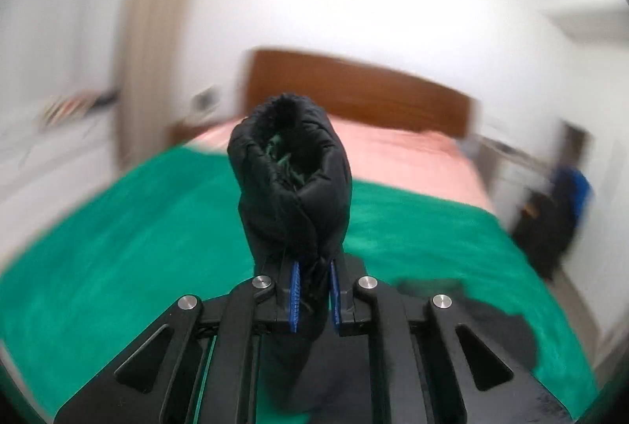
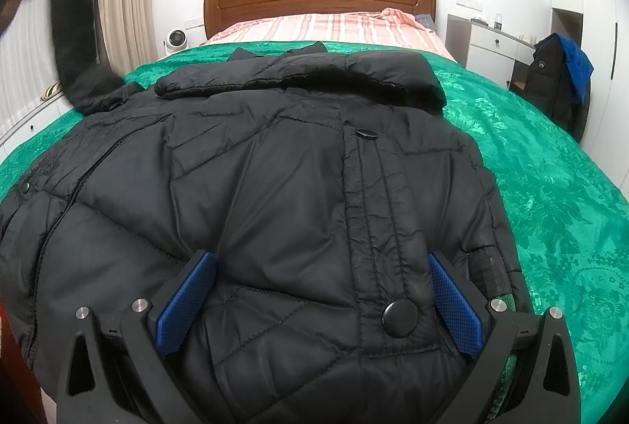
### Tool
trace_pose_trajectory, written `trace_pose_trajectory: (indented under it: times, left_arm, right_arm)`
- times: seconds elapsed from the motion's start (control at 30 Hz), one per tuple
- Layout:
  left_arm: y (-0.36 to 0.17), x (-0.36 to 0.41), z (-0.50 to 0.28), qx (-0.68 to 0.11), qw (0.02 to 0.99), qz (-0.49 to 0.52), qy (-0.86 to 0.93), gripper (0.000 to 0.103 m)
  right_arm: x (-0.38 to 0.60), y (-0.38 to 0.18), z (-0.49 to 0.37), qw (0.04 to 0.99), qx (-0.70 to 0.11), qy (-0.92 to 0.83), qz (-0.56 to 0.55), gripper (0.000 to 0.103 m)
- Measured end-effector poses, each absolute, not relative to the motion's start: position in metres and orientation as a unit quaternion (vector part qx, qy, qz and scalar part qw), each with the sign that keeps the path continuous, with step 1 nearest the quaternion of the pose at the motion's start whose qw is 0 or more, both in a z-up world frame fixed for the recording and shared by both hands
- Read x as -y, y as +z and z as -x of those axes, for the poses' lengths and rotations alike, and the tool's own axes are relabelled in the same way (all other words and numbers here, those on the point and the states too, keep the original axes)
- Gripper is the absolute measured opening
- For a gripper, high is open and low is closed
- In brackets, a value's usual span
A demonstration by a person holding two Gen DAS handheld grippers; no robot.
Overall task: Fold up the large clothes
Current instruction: 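Grasp a sleeve cuff with the left gripper and fold it across the jacket front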
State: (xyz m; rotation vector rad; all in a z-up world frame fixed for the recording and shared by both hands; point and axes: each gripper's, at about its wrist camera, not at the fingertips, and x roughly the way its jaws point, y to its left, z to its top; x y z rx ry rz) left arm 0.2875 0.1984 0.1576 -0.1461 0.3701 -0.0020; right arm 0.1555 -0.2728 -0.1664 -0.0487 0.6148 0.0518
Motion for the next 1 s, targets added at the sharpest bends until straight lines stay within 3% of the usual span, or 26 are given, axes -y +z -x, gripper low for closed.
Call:
trace_pose_trajectory:
  times: [0.1, 0.2, 0.23, 0.33, 0.37, 0.5, 0.6, 0.77, 1.0]
  left_arm:
    - [0.164, -0.090, -0.310, -0.190, 0.977, 0.022, -0.088, 0.011]
    - [0.128, 0.006, -0.333, -0.224, 0.965, -0.029, -0.135, 0.014]
    - [0.110, 0.033, -0.338, -0.242, 0.959, -0.045, -0.143, 0.021]
    - [0.042, 0.097, -0.347, -0.315, 0.933, -0.086, -0.151, 0.083]
    - [0.019, 0.107, -0.344, -0.330, 0.927, -0.092, -0.151, 0.087]
    - [-0.045, 0.118, -0.311, -0.390, 0.898, -0.119, -0.166, 0.087]
    - [-0.068, 0.085, -0.285, -0.415, 0.890, -0.120, -0.147, 0.087]
    - [-0.069, 0.009, -0.242, -0.406, 0.903, -0.110, -0.088, 0.097]
    - [-0.058, -0.066, -0.234, -0.392, 0.919, -0.046, -0.016, 0.097]
  right_arm:
    - [0.273, -0.166, -0.156, 0.952, -0.304, 0.026, 0.023, 0.103]
    - [0.272, -0.166, -0.156, 0.952, -0.304, 0.026, 0.023, 0.103]
    - [0.272, -0.166, -0.157, 0.952, -0.304, 0.027, 0.023, 0.103]
    - [0.273, -0.166, -0.157, 0.952, -0.304, 0.028, 0.023, 0.103]
    - [0.273, -0.166, -0.157, 0.952, -0.304, 0.029, 0.023, 0.103]
    - [0.273, -0.167, -0.157, 0.951, -0.305, 0.033, 0.022, 0.103]
    - [0.273, -0.167, -0.158, 0.951, -0.308, 0.033, 0.022, 0.103]
    - [0.273, -0.166, -0.160, 0.950, -0.310, 0.031, 0.023, 0.103]
    - [0.273, -0.166, -0.160, 0.950, -0.310, 0.029, 0.024, 0.103]
